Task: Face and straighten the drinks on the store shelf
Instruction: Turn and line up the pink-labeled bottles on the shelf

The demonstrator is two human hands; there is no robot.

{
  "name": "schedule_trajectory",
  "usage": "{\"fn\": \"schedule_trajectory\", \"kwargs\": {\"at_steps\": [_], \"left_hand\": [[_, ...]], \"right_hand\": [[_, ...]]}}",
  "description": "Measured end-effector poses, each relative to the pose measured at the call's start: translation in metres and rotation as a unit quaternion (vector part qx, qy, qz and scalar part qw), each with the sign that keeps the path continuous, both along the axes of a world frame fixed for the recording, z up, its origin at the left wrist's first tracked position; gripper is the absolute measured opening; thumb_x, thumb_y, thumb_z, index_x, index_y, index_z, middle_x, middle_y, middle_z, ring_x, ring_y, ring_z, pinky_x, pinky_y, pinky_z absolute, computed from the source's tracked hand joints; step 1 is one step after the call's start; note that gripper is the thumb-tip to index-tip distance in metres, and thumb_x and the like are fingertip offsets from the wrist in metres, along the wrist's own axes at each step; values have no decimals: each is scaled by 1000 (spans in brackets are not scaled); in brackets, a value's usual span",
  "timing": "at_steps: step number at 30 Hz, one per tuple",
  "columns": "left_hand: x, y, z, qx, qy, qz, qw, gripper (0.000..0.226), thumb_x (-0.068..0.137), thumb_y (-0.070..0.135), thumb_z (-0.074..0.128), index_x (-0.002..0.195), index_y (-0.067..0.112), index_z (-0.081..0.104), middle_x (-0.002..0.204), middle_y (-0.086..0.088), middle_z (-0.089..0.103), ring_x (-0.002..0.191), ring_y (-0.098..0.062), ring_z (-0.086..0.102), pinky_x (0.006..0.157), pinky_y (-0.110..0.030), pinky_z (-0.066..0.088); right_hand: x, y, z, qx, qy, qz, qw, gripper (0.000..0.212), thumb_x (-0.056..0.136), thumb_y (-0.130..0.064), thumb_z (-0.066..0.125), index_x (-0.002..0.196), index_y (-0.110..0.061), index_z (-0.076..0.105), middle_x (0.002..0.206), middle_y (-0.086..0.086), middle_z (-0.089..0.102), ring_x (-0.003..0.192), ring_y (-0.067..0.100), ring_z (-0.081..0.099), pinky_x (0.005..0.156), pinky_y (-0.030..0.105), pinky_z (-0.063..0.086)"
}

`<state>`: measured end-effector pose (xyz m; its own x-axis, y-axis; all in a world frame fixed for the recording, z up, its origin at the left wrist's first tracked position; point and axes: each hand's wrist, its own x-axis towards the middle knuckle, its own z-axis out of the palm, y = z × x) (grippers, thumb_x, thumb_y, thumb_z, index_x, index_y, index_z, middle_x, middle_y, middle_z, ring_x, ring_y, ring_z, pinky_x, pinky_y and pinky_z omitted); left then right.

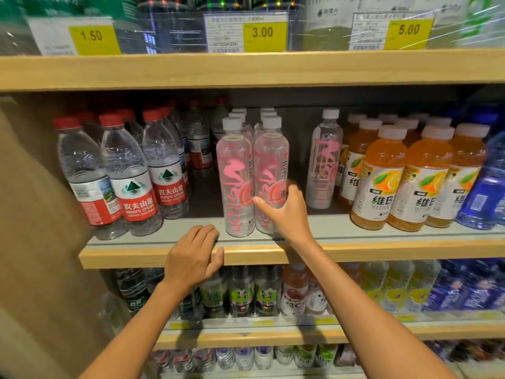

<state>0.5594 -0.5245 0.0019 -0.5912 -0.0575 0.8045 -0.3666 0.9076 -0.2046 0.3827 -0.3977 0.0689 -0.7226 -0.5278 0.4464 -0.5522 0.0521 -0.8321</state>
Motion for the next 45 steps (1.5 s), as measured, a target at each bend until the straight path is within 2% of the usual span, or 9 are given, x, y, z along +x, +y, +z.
{"fn": "schedule_trajectory", "kwargs": {"at_steps": [10, 15, 19, 24, 34, 37, 40, 43, 45], "left_hand": [[9, 13, 19, 82, -69, -22, 994, 41, 90, 35, 42, 91, 3, 68, 91, -8, 67, 81, -25, 64, 59, -33, 51], [12, 36, 46, 201, 0, -11, 980, 44, 91, 38, 36, 96, 5, 65, 94, -7, 67, 84, -25, 64, 62, -38, 52], [-2, 71, 92, 379, 197, -128, 895, 33, 94, 38, 45, 106, 14, 64, 103, 3, 67, 92, -2, 60, 81, -24, 49], [-22, 115, 137, 582, 229, -275, 730, 33, 96, 41, 49, 110, 14, 63, 105, 3, 69, 98, -12, 65, 86, -31, 51], [-36, 135, 149, 621, 272, -296, 672, 11, 77, 13, 76, 85, 11, 69, 74, 0, 69, 68, -8, 65, 62, -22, 51], [-34, 126, 156, 691, 218, -349, 594, 25, 60, 18, 75, 81, 9, 66, 70, -2, 67, 63, -16, 65, 61, -29, 55], [-31, 118, 164, 751, 106, -452, 469, 38, 49, 25, 78, 83, 10, 67, 76, -4, 68, 63, -21, 64, 64, -29, 54], [-35, 119, 167, 762, 19, -566, 314, 48, 52, 27, 84, 89, 8, 60, 79, -4, 63, 64, -20, 61, 63, -28, 54], [-39, 121, 166, 752, -9, -603, 265, 47, 55, 27, 83, 90, 9, 58, 80, -3, 60, 63, -18, 59, 63, -28, 53]], "right_hand": [[7, 30, 12, -19, 13, 71, 997, 55, 74, -23, 80, 110, -13, 39, 90, -13, 56, 75, -14, 58, 63, 1, 43], [19, 54, 17, -27, 14, 120, 992, 52, 73, -19, 81, 113, -11, 48, 95, -6, 64, 83, -5, 62, 71, 11, 49], [39, 67, 15, -43, -8, 165, 985, 53, 72, -14, 81, 116, -11, 51, 102, -4, 67, 90, 1, 65, 78, 15, 51], [65, 74, 10, -41, 3, 179, 983, 52, 67, -19, 83, 108, -22, 50, 87, -11, 66, 78, -4, 63, 67, 9, 47], [81, 86, -1, -41, -32, 201, 978, 62, 62, -37, 75, 115, -31, 45, 92, -6, 67, 83, 7, 66, 74, 27, 56], [68, 95, -1, -58, -167, 335, 925, 69, 62, -53, 79, 120, -28, 50, 107, -7, 69, 100, 11, 67, 83, 24, 53], [59, 101, -6, -23, -342, 497, 797, 97, 59, -67, 75, 133, -9, 46, 115, 11, 68, 106, 29, 65, 96, 43, 49], [64, 100, -12, -22, -406, 611, 680, 88, 69, -66, 69, 131, -6, 50, 119, 19, 62, 107, 34, 62, 100, 50, 44], [72, 97, -13, -32, -421, 660, 621, 80, 74, -62, 66, 130, -7, 51, 118, 15, 62, 106, 30, 63, 97, 44, 47]]}}
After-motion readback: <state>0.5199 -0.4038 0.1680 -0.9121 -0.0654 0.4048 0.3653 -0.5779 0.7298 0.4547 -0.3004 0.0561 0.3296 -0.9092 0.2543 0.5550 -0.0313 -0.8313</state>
